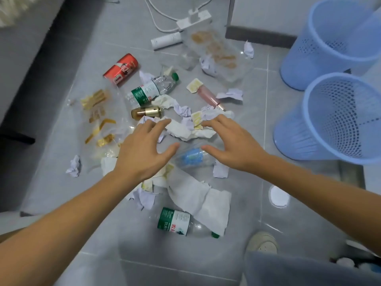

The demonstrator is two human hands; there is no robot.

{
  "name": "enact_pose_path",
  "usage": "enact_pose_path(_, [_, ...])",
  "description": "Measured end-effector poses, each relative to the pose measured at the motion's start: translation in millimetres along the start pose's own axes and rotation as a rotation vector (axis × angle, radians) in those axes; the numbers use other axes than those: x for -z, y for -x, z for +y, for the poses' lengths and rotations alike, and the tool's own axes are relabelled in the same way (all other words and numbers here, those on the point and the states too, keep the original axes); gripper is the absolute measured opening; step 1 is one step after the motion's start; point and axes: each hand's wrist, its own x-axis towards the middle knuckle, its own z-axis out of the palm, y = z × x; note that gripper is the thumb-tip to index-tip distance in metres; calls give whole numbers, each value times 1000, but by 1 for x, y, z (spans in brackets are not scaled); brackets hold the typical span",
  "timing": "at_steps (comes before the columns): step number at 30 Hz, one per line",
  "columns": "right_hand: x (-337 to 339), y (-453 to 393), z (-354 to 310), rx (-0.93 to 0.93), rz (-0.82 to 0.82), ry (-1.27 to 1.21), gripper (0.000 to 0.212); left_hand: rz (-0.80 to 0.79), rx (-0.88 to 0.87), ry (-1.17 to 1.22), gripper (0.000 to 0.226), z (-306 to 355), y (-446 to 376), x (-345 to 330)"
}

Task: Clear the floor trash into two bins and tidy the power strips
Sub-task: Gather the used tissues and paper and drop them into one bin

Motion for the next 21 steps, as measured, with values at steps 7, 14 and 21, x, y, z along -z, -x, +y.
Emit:
enact_pose_path(7, [-64,42,41,-240,-110,-20,56,-105,56,-67,51,-69,48,-42])
enact_pose_path(14, [-118,68,60,-391,-213,-13,49,-431,-181,-304,52,-110,95,-66])
enact_pose_path(21, [-137,78,67,-400,-184,-39,43,-544,-191,-464,56,-95,103,-101])
